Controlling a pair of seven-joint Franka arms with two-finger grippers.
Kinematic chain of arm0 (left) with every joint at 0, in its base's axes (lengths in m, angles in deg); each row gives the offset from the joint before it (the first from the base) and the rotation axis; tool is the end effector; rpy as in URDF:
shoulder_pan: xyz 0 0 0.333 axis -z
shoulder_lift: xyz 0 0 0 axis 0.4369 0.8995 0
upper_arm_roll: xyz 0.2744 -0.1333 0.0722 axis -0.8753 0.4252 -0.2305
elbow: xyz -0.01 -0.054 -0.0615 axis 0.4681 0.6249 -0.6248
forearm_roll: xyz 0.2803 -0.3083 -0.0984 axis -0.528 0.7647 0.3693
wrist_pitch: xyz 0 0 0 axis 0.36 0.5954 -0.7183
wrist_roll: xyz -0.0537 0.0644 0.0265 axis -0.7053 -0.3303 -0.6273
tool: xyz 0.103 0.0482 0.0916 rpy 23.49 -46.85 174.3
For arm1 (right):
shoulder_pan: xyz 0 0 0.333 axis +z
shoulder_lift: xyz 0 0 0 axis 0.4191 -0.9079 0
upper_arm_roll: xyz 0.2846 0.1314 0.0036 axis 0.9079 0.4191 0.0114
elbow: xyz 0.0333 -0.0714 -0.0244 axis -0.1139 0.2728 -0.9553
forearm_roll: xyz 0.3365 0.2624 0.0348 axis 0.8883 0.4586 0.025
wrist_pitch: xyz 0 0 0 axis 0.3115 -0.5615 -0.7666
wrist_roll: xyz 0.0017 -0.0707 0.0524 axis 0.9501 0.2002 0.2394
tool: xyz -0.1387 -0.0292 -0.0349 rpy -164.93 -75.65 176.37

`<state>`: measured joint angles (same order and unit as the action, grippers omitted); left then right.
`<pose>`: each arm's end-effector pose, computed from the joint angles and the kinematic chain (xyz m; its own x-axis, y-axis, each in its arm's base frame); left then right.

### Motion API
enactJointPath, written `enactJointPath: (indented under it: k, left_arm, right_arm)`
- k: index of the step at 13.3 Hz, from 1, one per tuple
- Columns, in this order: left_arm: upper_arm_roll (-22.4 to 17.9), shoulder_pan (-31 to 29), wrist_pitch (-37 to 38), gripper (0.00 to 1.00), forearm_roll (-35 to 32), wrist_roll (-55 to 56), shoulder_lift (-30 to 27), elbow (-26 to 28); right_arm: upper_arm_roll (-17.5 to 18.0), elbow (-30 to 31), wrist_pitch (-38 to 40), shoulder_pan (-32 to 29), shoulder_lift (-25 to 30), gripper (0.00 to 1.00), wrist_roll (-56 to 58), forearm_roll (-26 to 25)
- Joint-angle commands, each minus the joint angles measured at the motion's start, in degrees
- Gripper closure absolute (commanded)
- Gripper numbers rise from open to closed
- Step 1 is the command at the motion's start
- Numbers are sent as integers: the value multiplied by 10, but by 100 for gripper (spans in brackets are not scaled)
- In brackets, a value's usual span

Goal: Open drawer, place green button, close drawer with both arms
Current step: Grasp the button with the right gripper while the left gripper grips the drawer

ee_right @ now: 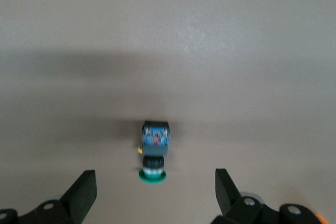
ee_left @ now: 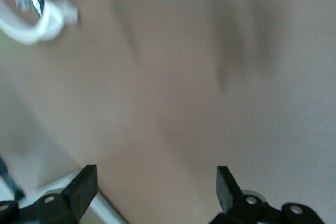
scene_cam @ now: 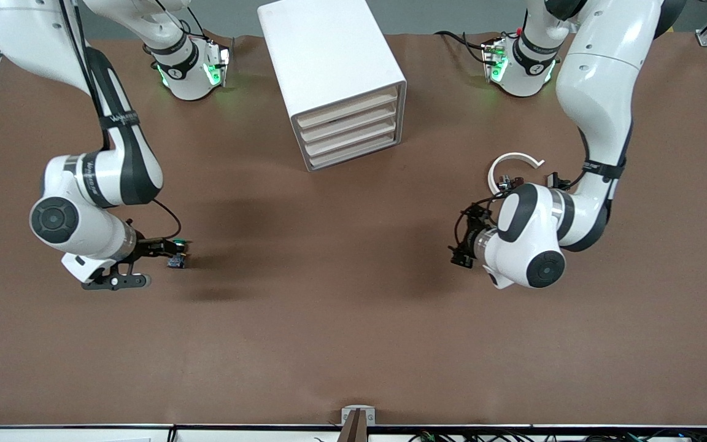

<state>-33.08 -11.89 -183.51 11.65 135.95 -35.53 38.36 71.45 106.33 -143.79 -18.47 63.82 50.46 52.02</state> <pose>0.6269 -0.2775 0.1853 0.1290 0.9237 -0.3607 0.8585 -0.2860 -0.4256 0.6602 0.0513 0.2258 0.9957 0.0412 -0.0826 0.0484 -0.9951 0.0866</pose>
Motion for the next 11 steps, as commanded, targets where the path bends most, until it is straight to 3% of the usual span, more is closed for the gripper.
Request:
enactJointPath:
  k: [1,7,8,9,11]
  left_arm:
    - [-4,18,4,0,75,37,7,-10]
    - [-4,100,11,0,195,242,41,-3]
    - [-4,113,18,3,204,274,44,-3]
    - [-3,121,28,19,228,293,49,-3]
    - [-4,137,63,26,274,316,63,9]
  right_arm:
    - [4,12,-49,-8,-22,0,-13,12]
    - [3,12,-104,-10,-74,0,-12,28]
    - [3,13,-103,-13,-79,0,-12,28]
    - [4,20,-104,-15,-80,0,-12,28]
    - [4,34,-107,-16,-80,0,-13,32]
